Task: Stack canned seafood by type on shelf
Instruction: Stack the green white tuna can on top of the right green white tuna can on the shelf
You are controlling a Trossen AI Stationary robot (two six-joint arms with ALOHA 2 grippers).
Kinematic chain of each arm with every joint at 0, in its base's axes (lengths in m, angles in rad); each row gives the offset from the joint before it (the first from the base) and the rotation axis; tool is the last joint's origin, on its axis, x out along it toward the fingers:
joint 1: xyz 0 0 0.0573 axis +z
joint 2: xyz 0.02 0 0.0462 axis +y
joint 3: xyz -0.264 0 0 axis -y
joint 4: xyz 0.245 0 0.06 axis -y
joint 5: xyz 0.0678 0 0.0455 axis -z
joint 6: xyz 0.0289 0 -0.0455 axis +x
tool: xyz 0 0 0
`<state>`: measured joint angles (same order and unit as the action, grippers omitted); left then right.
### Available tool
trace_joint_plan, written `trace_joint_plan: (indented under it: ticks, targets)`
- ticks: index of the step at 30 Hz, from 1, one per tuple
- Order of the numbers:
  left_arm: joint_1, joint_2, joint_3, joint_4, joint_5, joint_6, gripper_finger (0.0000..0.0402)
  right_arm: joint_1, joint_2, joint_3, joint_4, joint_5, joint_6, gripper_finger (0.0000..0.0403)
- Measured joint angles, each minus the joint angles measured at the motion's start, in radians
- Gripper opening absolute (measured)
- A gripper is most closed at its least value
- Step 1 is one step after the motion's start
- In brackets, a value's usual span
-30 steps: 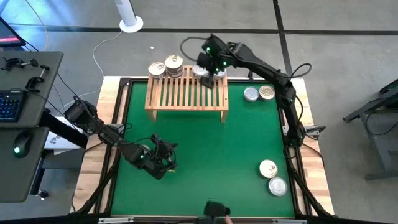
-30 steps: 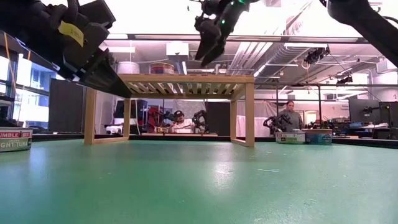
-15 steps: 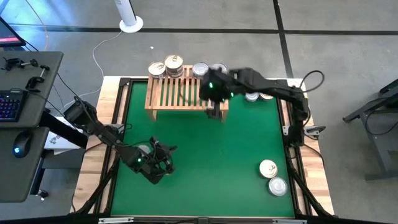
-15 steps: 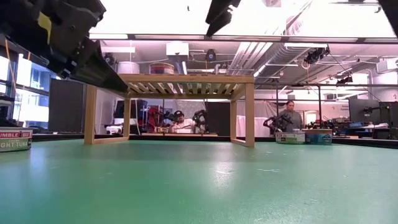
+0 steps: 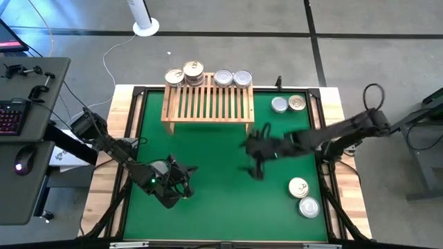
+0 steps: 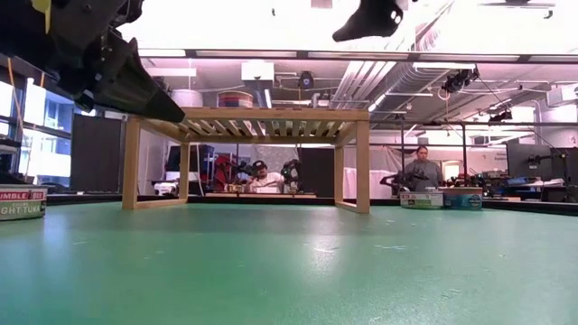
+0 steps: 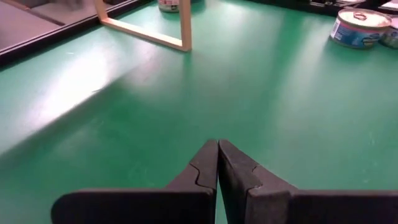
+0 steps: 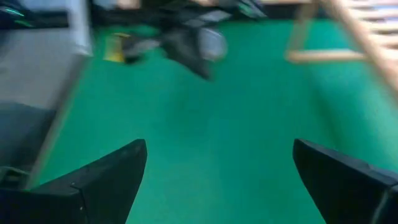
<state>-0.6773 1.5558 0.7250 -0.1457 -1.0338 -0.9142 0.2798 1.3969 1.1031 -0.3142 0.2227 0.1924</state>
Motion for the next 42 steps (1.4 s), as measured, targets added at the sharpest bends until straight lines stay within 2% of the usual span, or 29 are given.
trace_joint_plan:
  ticks: [6, 9, 12, 15, 18, 24, 28, 31, 35, 42]
  targets:
    - [-0.004, 0.0, 0.0, 0.075, 0.035, 0.055, 0.0, 0.155, 0.053, -0.23, 0.546, 0.05, -0.072, 0.0398]
    - [-0.021, -0.004, 0.003, 0.088, 0.134, 0.115, 0.0, 0.18, 0.102, -0.274, 0.669, 0.051, -0.153, 0.0398]
    - [-0.047, -0.018, 0.02, 0.064, 0.269, 0.156, 0.0, 0.185, 0.153, -0.283, 0.765, 0.051, -0.131, 0.0398]
    - [-0.072, -0.043, 0.05, -0.021, 0.391, 0.133, 0.0, 0.163, 0.23, -0.261, 0.807, 0.032, -0.099, 0.0398]
    - [-0.098, -0.072, 0.093, -0.199, 0.492, 0.025, 0.0, 0.137, 0.296, -0.209, 0.851, 0.023, -0.112, 0.0398]
    - [-0.14, -0.128, 0.173, -0.743, 0.636, -0.385, 0.0, 0.123, 0.4, -0.115, 0.84, 0.034, -0.174, 0.0398]
    - [-0.146, -0.148, 0.168, -0.989, 0.689, -0.634, 0.0, 0.121, 0.414, -0.081, 0.83, 0.068, -0.199, 0.0399]
    - [-0.127, -0.15, 0.132, -1.05, 0.74, -0.701, 0.0, 0.12, 0.413, -0.077, 0.819, 0.078, -0.207, 0.0399]
    - [-0.085, -0.149, 0.041, -1.004, 0.788, -0.704, 0.0, 0.121, 0.41, -0.076, 0.8, 0.085, -0.223, 0.0399]
    - [-0.03, -0.154, -0.036, -0.928, 0.736, -0.667, 0.0, 0.134, 0.408, -0.076, 0.69, 0.114, -0.178, 0.0399]
